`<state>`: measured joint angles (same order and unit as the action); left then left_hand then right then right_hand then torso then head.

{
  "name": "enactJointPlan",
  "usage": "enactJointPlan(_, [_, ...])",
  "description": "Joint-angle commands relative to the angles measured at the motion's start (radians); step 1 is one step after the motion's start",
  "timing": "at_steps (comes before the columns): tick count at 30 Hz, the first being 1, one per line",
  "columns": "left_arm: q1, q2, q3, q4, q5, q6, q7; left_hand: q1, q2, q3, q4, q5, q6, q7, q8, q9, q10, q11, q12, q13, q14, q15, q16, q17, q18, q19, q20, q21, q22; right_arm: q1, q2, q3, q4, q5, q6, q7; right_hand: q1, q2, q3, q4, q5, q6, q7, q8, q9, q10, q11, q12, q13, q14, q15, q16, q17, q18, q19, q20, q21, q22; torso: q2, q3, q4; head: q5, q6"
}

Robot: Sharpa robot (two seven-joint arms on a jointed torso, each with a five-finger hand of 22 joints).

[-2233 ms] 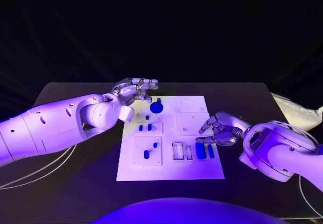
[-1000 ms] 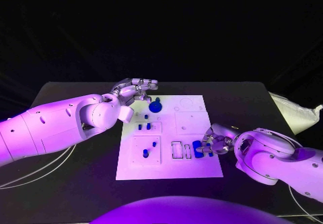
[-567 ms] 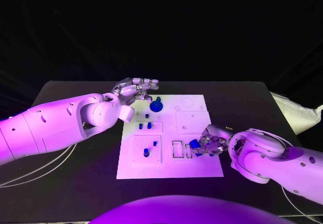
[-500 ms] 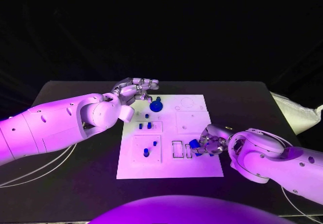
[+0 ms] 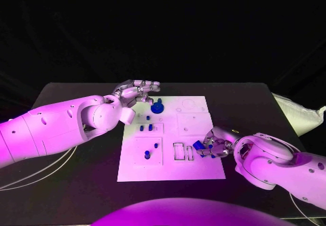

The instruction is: Assemble the parts on the task board

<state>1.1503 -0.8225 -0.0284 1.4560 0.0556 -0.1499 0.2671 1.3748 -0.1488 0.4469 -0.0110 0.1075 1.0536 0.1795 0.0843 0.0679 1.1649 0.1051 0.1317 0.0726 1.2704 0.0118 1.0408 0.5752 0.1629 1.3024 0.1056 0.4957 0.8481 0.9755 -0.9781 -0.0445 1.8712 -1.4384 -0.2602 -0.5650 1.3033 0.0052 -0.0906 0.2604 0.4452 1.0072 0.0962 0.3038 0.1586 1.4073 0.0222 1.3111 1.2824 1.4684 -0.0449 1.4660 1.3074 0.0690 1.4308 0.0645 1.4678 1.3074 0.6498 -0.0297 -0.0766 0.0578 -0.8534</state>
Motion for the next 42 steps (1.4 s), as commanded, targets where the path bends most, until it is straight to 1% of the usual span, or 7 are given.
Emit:
enactJointPlan(1, [-0.002,0.002,0.001,0.001,-0.002,0.020,0.003,-0.003,0.006,-0.007,0.000,-0.006,-0.010,0.001,0.005,0.000,-0.006,-0.002,0.006,0.000,-0.010,0.001,-0.003,-0.001,0.018,-0.005,0.001,-0.007,-0.001,0.014,-0.012,0.005,0.030,0.048,-0.115,0.022,0.009,0.012,0.001,0.001,0.007,0.009,-0.001,0.004,0.006,0.004,-0.008,0.001,0.003,0.063,-0.008,0.004,0.041,-0.017,0.003,-0.006,0.005,0.026,0.000,-0.0003,0.0006,-0.001,0.003])
enactJointPlan(4, [-0.003,0.003,0.001,0.001,-0.002,0.021,0.003,-0.003,0.006,-0.007,0.000,-0.006,-0.010,0.001,0.005,0.000,-0.006,-0.002,0.006,0.000,-0.010,0.001,-0.003,-0.001,0.018,-0.005,0.001,-0.007,-0.001,0.024,-0.018,0.007,0.052,0.073,-0.140,0.033,0.010,0.013,0.000,0.002,0.012,0.009,-0.001,0.004,0.006,0.005,-0.008,0.001,0.004,0.063,-0.008,0.003,0.040,-0.017,0.003,-0.006,0.005,0.027,0.000,-0.0001,0.0008,-0.001,0.005])
enactJointPlan(7, [-0.005,0.004,0.001,0.001,-0.002,0.021,0.003,-0.003,0.006,-0.007,0.000,-0.006,-0.010,0.001,0.005,0.000,-0.006,-0.002,0.006,0.000,-0.010,0.001,-0.003,-0.001,0.018,-0.005,0.001,-0.007,-0.001,0.029,-0.012,0.008,0.064,0.101,-0.140,0.039,0.007,0.013,-0.002,0.005,0.015,0.009,-0.001,0.004,0.007,0.005,-0.008,0.000,0.004,0.063,-0.009,0.003,0.039,-0.017,0.003,-0.006,0.005,0.027,0.001,-0.0002,0.0014,0.000,0.006])
enactJointPlan(18, [-0.006,0.006,0.001,0.003,-0.002,0.023,0.003,-0.003,0.006,-0.007,0.000,-0.006,-0.010,0.001,0.005,0.000,-0.006,-0.002,0.006,0.000,-0.010,0.001,-0.003,-0.001,0.018,-0.005,0.001,-0.007,-0.001,0.028,0.058,0.009,0.049,0.177,-0.065,0.031,-0.016,0.018,-0.017,0.024,0.018,0.018,-0.004,0.007,0.012,-0.004,-0.009,-0.022,-0.015,0.061,-0.010,-0.001,0.031,-0.016,0.002,-0.008,0.004,0.024,0.001,-0.0011,0.0015,0.004,0.002])
enactJointPlan(23, [-0.007,0.006,0.001,0.003,-0.002,0.023,0.003,-0.003,0.006,-0.007,0.000,-0.006,-0.010,0.001,0.005,0.000,-0.006,-0.002,0.006,0.000,-0.010,0.001,-0.003,-0.001,0.018,-0.005,0.001,-0.007,-0.001,0.022,0.082,0.008,0.033,0.177,-0.025,0.017,-0.050,0.029,-0.036,0.029,-0.001,0.038,-0.012,0.018,0.025,-0.009,-0.016,-0.040,-0.028,0.060,-0.015,-0.004,0.028,-0.016,0.001,-0.011,0.002,0.022,0.002,-0.0007,0.0010,0.006,0.000])
enactJointPlan(31, [-0.007,0.005,0.001,0.004,-0.002,0.024,0.002,-0.003,0.006,-0.007,0.000,-0.006,-0.010,0.001,0.005,0.000,-0.006,-0.002,0.006,0.000,-0.010,0.001,-0.003,-0.001,0.018,-0.005,0.001,-0.007,-0.001,0.017,0.099,0.008,0.016,0.164,0.021,0.001,-0.068,0.037,-0.053,0.029,-0.016,0.060,-0.024,0.031,0.046,-0.004,-0.025,-0.041,-0.023,0.060,-0.023,-0.006,0.026,-0.015,0.001,-0.018,0.001,0.021,0.001,0.0000,-0.0004,0.009,-0.003])
enactJointPlan(42, [-0.007,0.005,0.001,0.004,-0.002,0.026,0.002,-0.003,0.006,-0.007,0.000,-0.006,-0.010,0.001,0.005,0.000,-0.006,-0.002,0.006,0.000,-0.010,0.001,-0.003,-0.001,0.018,-0.005,0.001,-0.007,-0.001,0.015,0.114,0.008,-0.001,0.136,0.035,-0.011,-0.088,0.046,-0.068,0.030,-0.030,0.064,-0.028,0.035,0.061,-0.007,-0.029,-0.057,-0.034,0.060,-0.026,-0.007,0.024,-0.015,0.000,-0.022,0.000,0.019,0.001,0.0002,0.0001,0.012,-0.005])
